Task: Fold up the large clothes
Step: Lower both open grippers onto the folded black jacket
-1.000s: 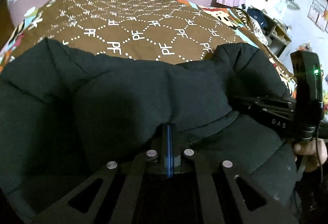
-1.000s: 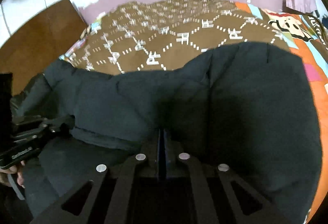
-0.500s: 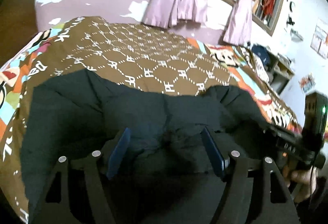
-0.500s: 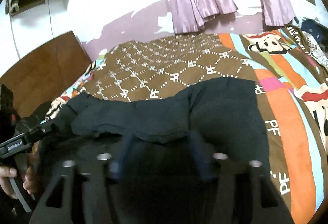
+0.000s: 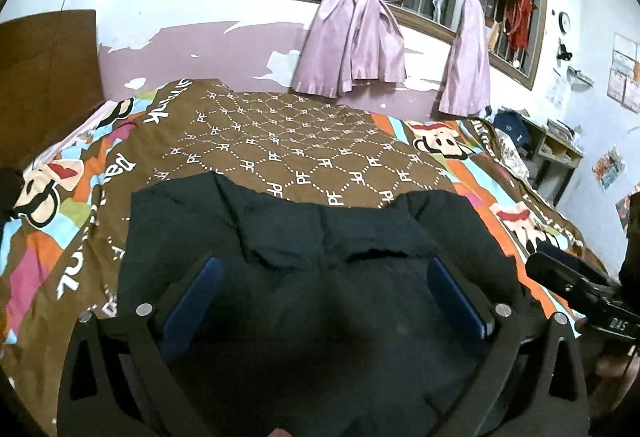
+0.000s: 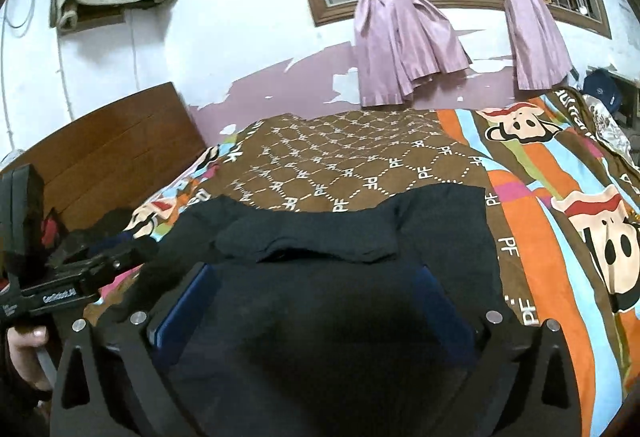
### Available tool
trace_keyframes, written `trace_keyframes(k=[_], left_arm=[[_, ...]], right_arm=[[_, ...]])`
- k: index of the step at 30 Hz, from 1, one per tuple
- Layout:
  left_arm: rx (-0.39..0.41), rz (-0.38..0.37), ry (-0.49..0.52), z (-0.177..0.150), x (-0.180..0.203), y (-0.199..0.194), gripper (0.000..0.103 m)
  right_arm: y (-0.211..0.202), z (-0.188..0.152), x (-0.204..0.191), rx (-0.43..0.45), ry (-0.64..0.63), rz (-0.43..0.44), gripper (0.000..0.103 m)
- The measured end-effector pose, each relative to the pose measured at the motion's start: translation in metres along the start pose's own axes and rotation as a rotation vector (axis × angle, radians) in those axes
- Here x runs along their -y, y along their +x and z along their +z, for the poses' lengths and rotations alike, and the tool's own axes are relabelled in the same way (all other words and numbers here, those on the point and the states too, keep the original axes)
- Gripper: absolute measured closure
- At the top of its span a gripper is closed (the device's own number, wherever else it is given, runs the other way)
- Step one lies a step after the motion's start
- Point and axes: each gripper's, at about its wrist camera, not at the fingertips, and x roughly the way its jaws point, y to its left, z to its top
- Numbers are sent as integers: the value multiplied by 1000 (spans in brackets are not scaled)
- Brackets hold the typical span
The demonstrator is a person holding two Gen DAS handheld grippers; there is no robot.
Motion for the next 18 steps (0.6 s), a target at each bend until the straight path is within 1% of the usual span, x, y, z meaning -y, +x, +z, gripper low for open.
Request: trace_keyframes(k=[5, 10, 15, 18], left_arm=[[14, 2, 12, -6, 9, -38, 2], [31, 4, 19, -13, 17, -87, 2], [8, 27, 27, -26, 22, -127, 2], [-13, 32, 32, -39, 27, -151, 2]], right_arm=[[-37, -5, -16, -19, -10, 2, 0], [-83, -17, -34, -25, -29, -14, 0], [-130, -29, -50, -34, -68, -8, 0], [-150, -37, -59, -54, -101, -2, 0]])
